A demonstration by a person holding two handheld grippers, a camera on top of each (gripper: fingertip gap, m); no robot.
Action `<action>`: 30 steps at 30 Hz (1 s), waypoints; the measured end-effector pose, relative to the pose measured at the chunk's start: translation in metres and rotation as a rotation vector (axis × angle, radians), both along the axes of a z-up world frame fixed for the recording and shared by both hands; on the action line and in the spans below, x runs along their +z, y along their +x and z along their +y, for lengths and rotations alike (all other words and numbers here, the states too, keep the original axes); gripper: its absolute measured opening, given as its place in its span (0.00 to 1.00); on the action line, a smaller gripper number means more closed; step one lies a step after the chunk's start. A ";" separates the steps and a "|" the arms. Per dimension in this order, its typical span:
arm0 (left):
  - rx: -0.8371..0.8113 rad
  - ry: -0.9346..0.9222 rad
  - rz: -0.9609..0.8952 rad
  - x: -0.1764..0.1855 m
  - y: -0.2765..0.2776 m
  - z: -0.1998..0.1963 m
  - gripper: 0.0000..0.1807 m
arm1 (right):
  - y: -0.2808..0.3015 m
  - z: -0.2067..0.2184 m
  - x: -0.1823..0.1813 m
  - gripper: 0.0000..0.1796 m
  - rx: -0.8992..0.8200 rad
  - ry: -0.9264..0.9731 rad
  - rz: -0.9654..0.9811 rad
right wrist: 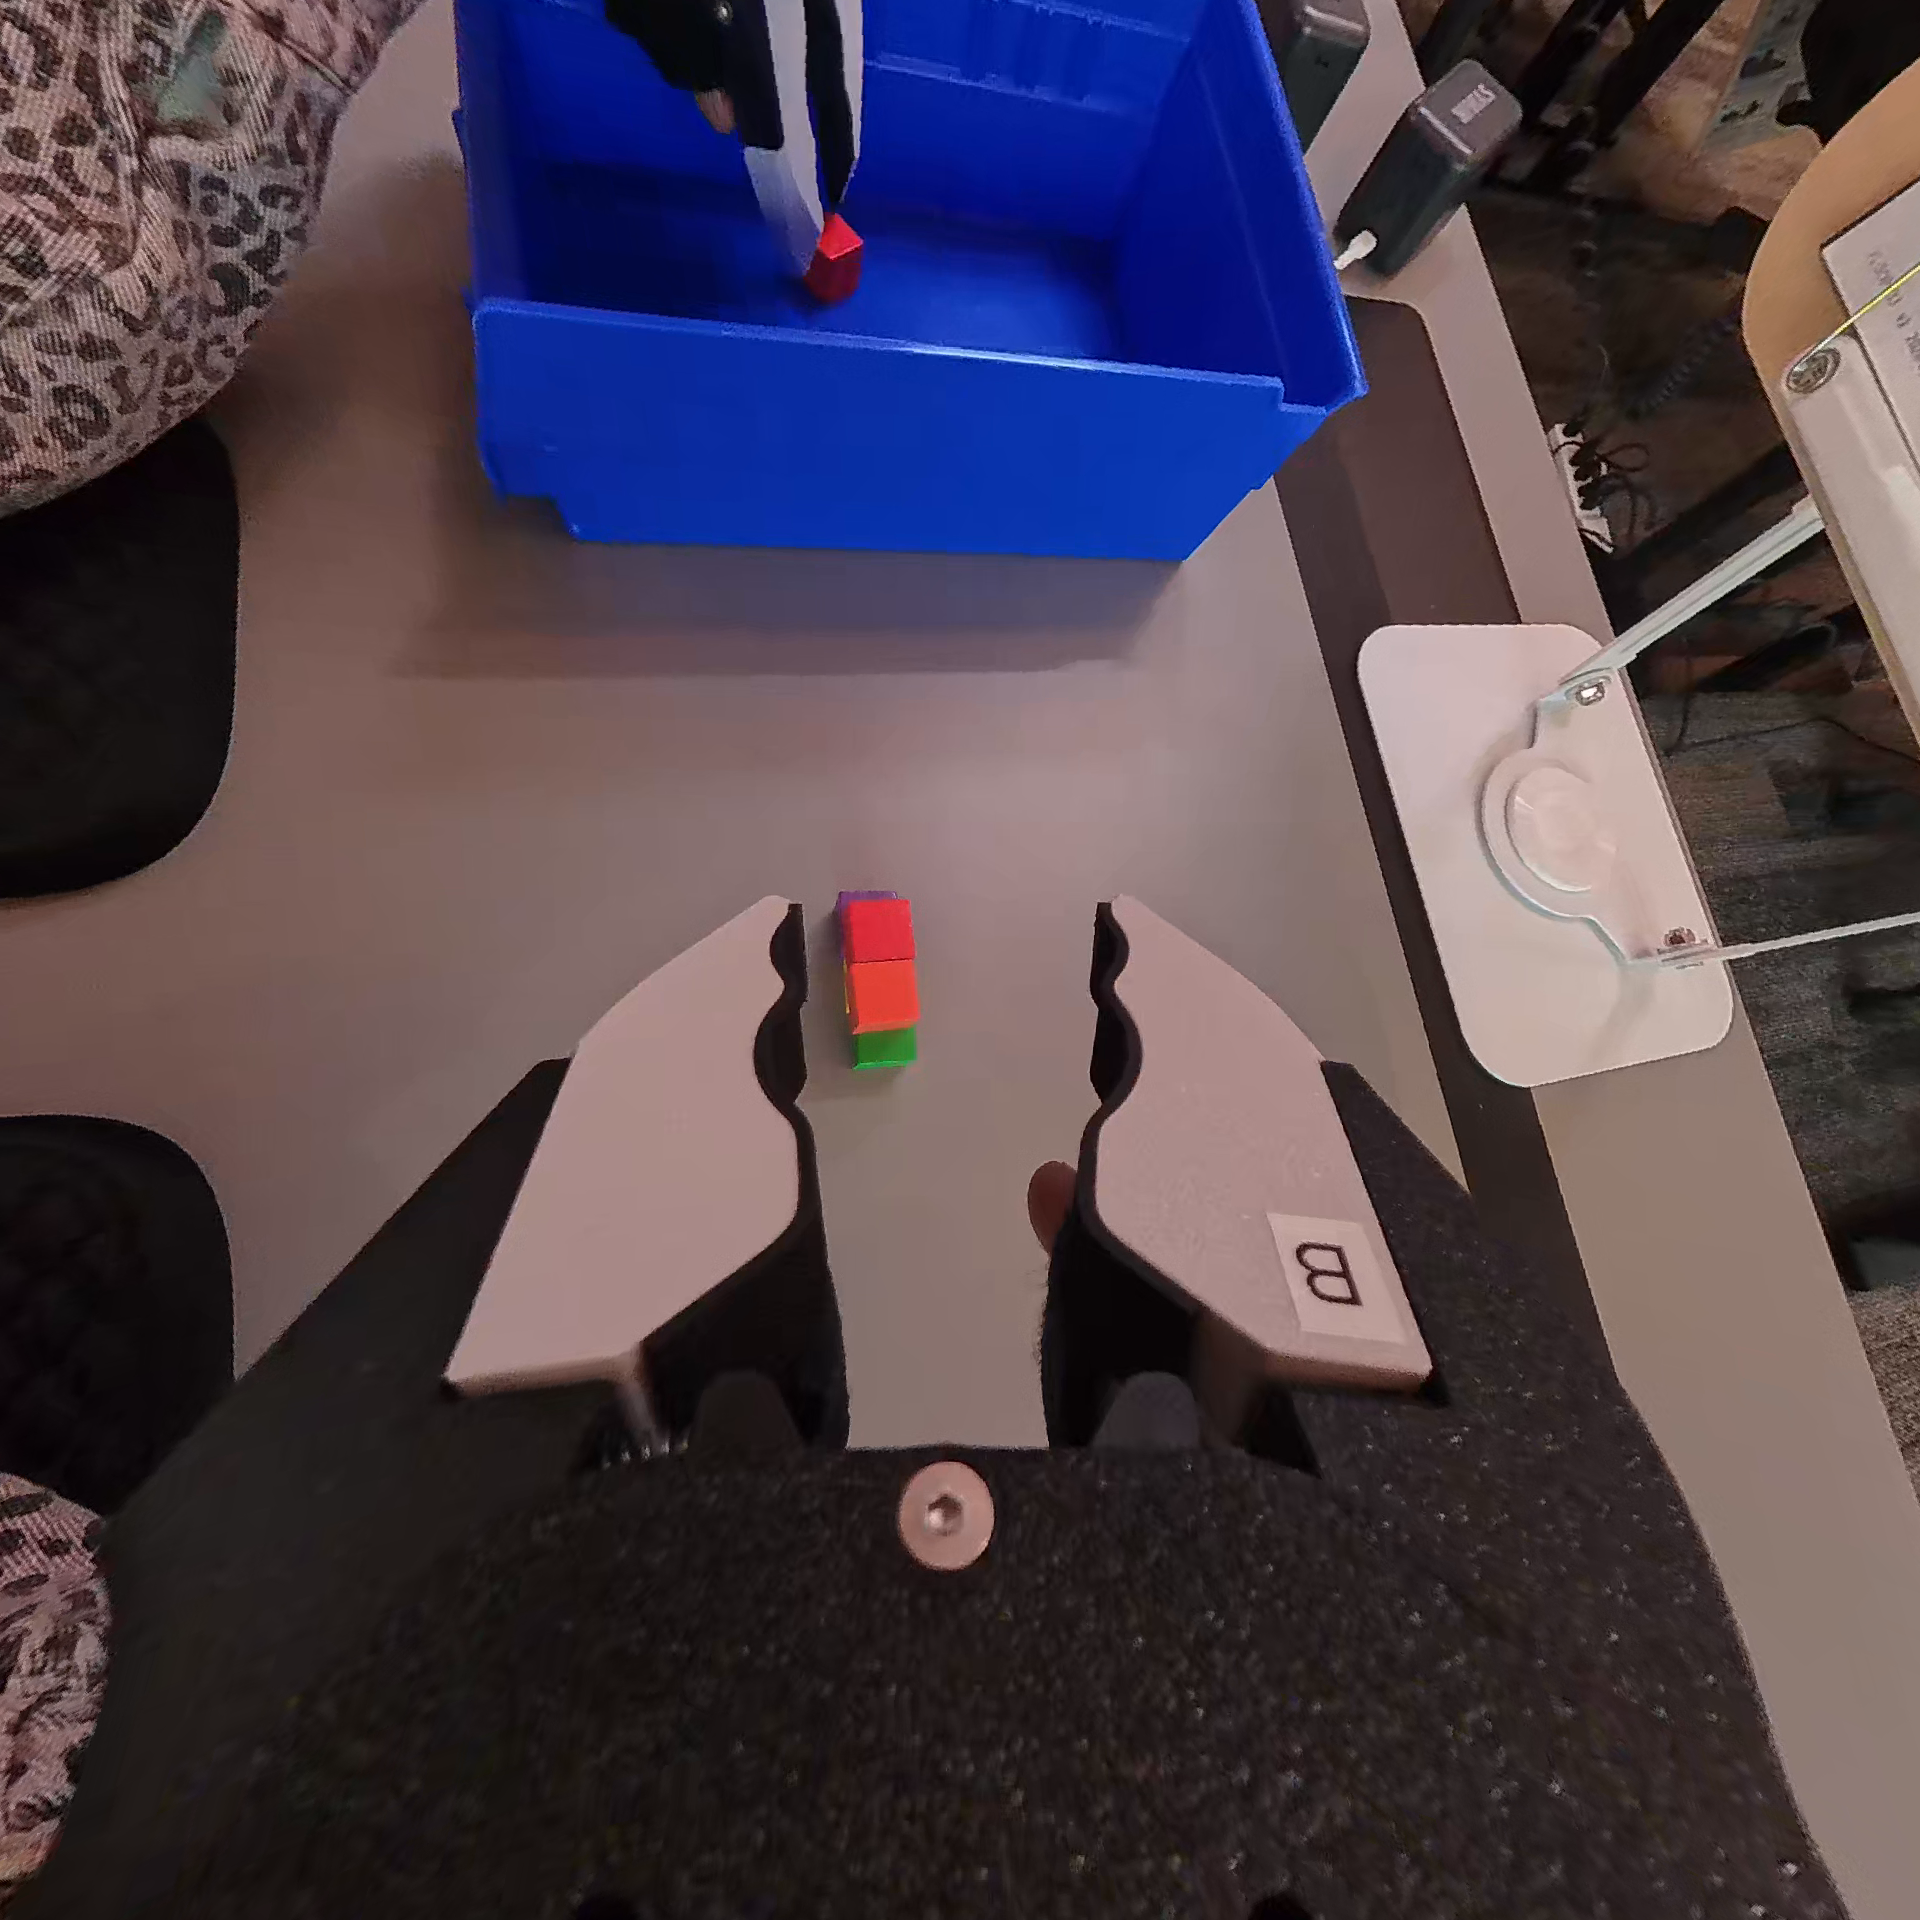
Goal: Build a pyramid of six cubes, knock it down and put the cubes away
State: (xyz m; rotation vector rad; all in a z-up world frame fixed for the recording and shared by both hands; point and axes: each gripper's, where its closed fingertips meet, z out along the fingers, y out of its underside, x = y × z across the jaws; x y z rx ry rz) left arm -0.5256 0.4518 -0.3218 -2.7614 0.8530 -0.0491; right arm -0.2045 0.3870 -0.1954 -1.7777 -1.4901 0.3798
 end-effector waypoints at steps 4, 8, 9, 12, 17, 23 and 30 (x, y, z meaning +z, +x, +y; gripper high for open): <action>0.039 -0.025 0.036 -0.010 -0.002 0.006 0.22 | 0.000 0.000 0.000 0.29 0.001 0.008 -0.002; 0.032 -0.062 0.029 -0.014 0.000 0.002 0.12 | 0.001 0.001 0.000 0.29 -0.002 0.013 -0.003; 0.021 -0.053 0.008 -0.011 0.003 0.002 0.12 | 0.001 0.001 0.000 0.29 -0.002 0.016 -0.004; -0.045 0.079 -0.147 0.018 0.026 0.010 0.12 | -0.005 -0.001 0.003 0.29 0.021 0.022 0.015; -0.450 0.570 -0.592 0.126 0.104 0.007 0.12 | -0.048 -0.010 0.045 0.25 0.146 0.086 0.303; -0.915 0.935 -1.083 0.238 0.174 -0.067 0.12 | -0.094 -0.019 0.110 0.22 0.214 0.081 0.812; -1.095 0.862 -1.382 0.266 0.217 -0.107 0.12 | -0.104 -0.035 0.125 0.21 0.309 0.112 0.945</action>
